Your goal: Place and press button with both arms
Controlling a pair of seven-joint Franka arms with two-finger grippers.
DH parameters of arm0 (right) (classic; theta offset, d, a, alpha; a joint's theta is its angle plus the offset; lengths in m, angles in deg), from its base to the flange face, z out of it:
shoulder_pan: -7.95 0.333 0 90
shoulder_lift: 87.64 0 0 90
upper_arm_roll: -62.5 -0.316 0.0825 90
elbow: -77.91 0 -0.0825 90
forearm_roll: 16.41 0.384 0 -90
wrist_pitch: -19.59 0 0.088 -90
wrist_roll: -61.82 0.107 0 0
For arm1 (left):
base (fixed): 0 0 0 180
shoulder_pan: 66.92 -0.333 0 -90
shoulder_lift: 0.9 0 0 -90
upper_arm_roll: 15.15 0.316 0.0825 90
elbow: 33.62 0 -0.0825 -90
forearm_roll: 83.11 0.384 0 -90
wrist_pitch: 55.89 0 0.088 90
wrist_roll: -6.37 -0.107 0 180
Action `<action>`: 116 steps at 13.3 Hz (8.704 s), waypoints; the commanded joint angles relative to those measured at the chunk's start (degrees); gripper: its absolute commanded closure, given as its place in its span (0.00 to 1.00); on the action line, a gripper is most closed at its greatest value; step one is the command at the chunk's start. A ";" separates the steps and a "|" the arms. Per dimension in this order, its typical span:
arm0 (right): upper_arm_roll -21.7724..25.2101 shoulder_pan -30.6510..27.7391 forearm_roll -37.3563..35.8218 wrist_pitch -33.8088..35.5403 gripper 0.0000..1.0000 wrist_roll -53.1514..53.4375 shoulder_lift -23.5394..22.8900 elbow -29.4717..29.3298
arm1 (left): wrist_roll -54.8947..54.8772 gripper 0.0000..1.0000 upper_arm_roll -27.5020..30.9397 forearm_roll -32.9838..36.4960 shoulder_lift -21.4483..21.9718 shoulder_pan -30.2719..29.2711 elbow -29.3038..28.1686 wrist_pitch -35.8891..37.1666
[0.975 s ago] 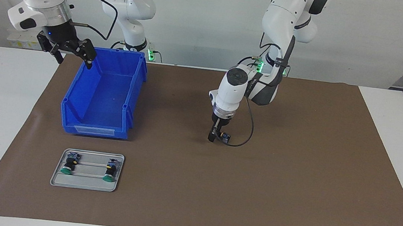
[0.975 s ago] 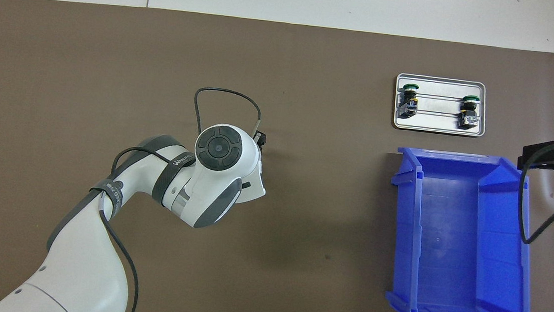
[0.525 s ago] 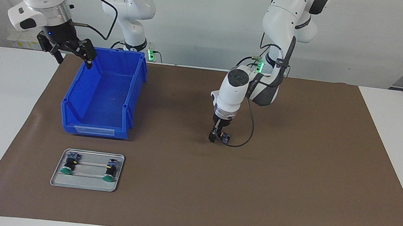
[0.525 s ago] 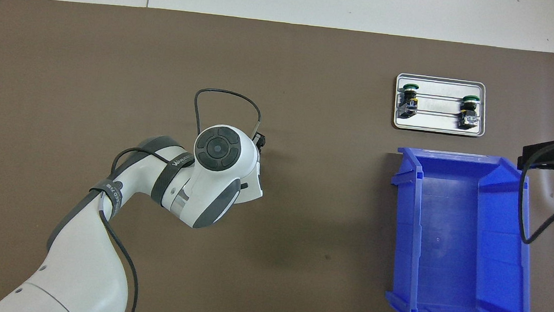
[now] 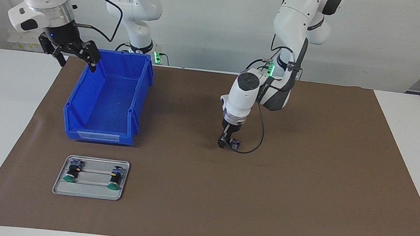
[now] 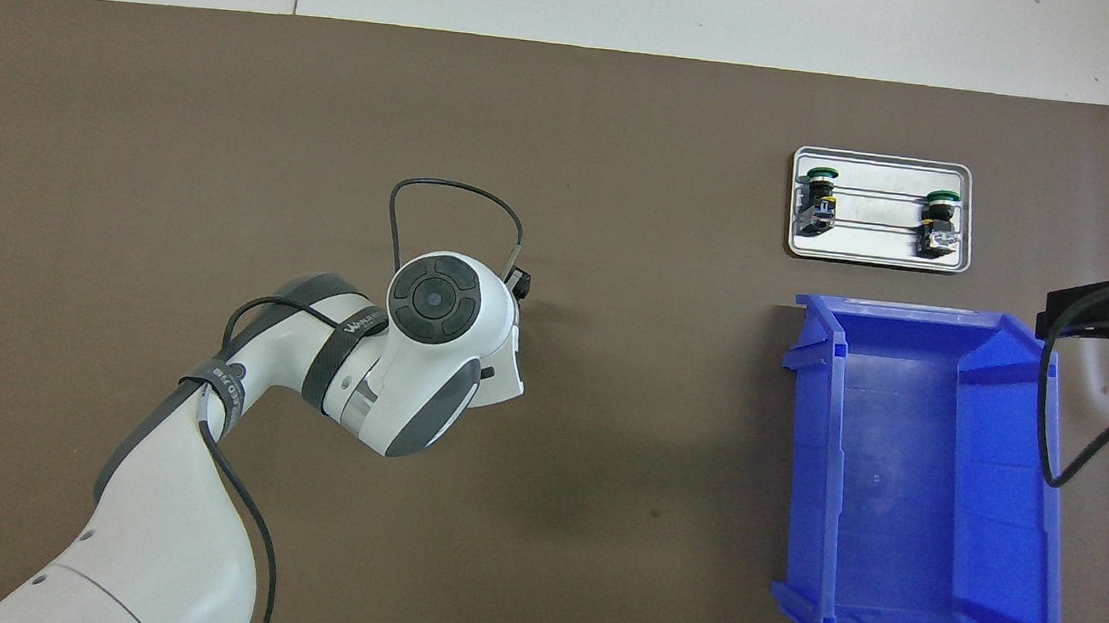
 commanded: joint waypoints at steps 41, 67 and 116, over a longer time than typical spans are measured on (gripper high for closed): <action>-0.68 -0.76 -0.07 0.51 0.00 -1.18 0.93 0.68 | 50.75 0.78 0.95 -0.43 7.29 -1.13 -0.56 9.27; -0.68 -0.76 0.02 0.51 0.00 -1.18 0.93 0.68 | 52.17 0.71 -0.80 -9.48 8.34 6.52 -15.66 -27.86; -0.68 -0.76 -0.07 0.51 0.00 -1.18 0.93 0.68 | -58.46 0.94 -0.36 -94.12 21.35 -22.22 -35.01 27.63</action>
